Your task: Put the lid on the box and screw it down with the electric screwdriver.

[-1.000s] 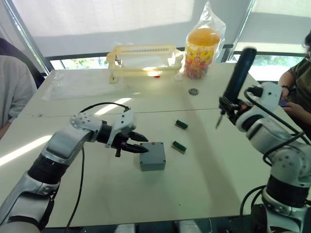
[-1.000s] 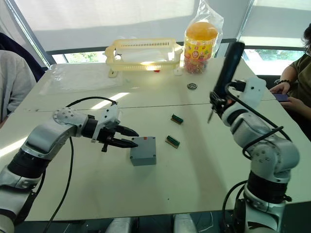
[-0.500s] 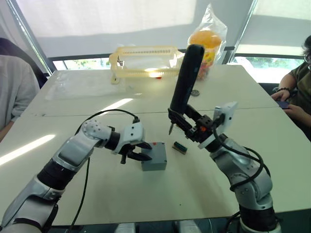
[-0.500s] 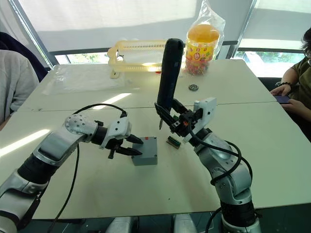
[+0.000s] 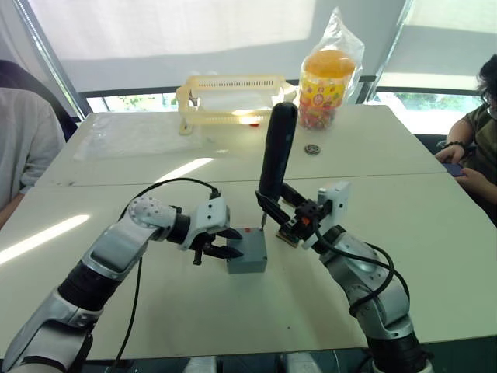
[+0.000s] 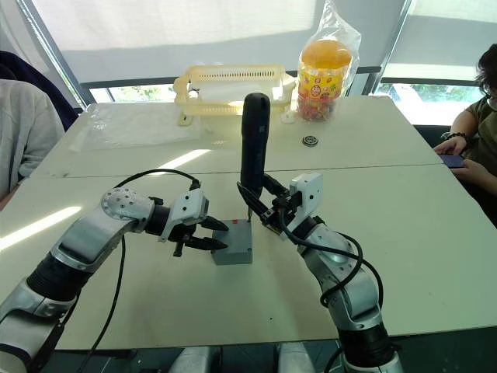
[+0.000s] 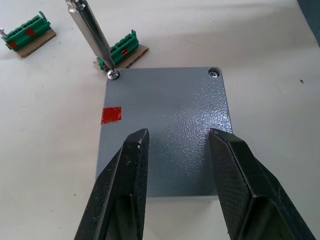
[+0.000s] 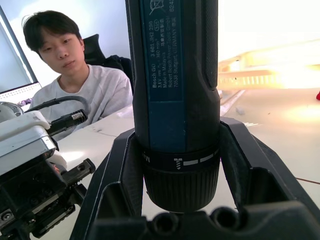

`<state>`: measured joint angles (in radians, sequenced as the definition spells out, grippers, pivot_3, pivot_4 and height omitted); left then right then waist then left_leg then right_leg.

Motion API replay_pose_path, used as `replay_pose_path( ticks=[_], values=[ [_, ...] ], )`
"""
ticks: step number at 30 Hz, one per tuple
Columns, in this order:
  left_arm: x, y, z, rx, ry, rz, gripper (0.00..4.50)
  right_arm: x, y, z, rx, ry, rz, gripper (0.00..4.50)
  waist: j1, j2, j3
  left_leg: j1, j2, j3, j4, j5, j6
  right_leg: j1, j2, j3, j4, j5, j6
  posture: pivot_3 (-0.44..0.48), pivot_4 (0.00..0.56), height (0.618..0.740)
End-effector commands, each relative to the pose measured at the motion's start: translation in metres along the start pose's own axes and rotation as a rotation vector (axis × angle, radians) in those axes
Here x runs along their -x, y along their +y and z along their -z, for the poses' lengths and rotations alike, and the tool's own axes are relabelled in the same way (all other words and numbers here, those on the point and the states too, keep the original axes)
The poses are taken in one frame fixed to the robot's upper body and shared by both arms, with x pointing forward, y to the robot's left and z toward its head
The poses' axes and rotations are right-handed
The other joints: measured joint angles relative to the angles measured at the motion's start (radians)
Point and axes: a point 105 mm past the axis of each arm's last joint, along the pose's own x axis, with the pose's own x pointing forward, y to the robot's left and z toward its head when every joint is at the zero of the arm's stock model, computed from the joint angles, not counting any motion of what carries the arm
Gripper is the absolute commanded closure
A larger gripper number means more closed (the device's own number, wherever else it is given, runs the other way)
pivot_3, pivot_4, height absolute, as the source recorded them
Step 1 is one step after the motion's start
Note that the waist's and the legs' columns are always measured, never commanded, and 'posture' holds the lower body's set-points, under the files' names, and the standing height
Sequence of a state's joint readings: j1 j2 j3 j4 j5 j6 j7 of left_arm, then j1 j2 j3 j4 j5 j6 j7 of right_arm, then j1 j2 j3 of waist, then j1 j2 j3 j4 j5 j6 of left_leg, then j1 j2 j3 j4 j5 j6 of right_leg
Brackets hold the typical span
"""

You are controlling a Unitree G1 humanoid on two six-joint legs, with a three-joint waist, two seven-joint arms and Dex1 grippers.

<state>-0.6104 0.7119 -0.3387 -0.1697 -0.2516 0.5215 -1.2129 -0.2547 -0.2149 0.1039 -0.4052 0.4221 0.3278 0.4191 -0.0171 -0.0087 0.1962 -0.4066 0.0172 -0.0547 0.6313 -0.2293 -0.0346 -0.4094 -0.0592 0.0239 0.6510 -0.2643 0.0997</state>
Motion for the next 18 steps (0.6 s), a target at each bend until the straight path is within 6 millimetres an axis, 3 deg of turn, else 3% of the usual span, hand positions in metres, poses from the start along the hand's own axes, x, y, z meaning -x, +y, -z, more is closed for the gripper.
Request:
replay_pose_path(
  ticks=[1,12,18],
  values=[
    [-0.005,-0.004,0.019,0.064,0.056,0.014,2.63,-0.003,0.005,-0.019,0.037,-0.087,-0.024,2.73,0.000,0.000,0.000,0.000,0.000,0.000,0.000,0.000,0.000,0.000,0.000,0.000,0.000,0.000,0.000,0.000,0.150,0.740],
    [-0.005,-0.003,0.020,0.068,0.058,0.008,2.63,-0.005,0.005,-0.015,0.031,-0.082,-0.025,2.73,0.000,0.000,0.000,0.000,0.000,0.000,0.000,0.000,0.000,0.000,0.000,0.000,0.000,0.000,0.000,0.000,0.150,0.740],
    [-0.006,-0.003,0.019,0.067,0.058,0.006,2.63,-0.006,0.004,-0.028,0.067,-0.125,-0.014,2.73,0.000,0.000,0.000,0.000,0.000,0.000,0.000,0.000,0.000,0.000,0.000,0.000,0.000,0.000,0.000,0.000,0.150,0.740]
  ],
)
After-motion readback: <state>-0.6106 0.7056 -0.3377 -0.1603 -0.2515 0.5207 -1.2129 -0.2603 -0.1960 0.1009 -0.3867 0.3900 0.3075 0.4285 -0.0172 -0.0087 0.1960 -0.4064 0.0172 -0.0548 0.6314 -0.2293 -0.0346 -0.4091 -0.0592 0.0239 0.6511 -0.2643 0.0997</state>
